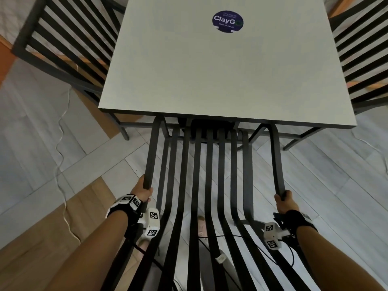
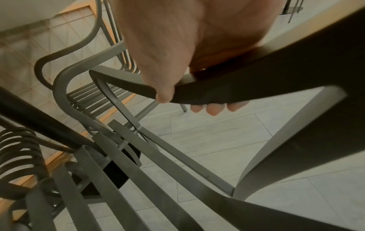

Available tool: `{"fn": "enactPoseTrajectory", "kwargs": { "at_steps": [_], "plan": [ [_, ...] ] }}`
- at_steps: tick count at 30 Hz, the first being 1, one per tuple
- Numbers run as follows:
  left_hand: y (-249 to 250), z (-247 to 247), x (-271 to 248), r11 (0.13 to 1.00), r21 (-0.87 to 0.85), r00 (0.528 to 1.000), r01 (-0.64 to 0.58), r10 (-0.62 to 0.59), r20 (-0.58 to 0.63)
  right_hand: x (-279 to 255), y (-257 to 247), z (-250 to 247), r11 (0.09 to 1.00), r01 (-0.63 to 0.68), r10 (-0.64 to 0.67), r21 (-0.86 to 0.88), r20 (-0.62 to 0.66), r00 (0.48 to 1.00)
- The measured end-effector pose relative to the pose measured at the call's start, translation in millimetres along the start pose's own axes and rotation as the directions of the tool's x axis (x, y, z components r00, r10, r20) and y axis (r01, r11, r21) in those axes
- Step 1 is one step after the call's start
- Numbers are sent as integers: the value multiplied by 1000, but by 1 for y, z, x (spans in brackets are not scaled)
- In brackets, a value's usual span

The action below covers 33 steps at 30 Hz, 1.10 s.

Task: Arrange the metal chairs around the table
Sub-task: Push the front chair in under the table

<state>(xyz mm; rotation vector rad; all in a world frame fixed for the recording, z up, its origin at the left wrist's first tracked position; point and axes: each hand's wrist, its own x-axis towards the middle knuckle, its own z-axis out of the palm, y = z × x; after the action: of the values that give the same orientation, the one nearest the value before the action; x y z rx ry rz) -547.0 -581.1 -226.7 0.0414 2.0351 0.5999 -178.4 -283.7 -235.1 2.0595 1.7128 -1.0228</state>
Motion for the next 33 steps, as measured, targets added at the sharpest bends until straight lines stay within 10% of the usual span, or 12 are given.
{"fn": "enactPoseTrajectory", "kwargs": {
  "at_steps": [12,20,29,33],
  "plan": [
    [1,-44,-82,999,-1,996,37,-37,85,-54,-6,-28,997,-10,12,70,-32,999],
    [12,-79,-183,957,134,963,-259,245,110,-181,-5,-70,947,223,-199,232,-121,972],
    [32,-41,-348,628,105,635,-771,746,202,-324,52,-124,738,509,-416,443,-294,860],
    [41,6,-388,589,63,585,-806,774,243,-341,100,-145,701,532,-425,475,-320,847]
  ]
}}
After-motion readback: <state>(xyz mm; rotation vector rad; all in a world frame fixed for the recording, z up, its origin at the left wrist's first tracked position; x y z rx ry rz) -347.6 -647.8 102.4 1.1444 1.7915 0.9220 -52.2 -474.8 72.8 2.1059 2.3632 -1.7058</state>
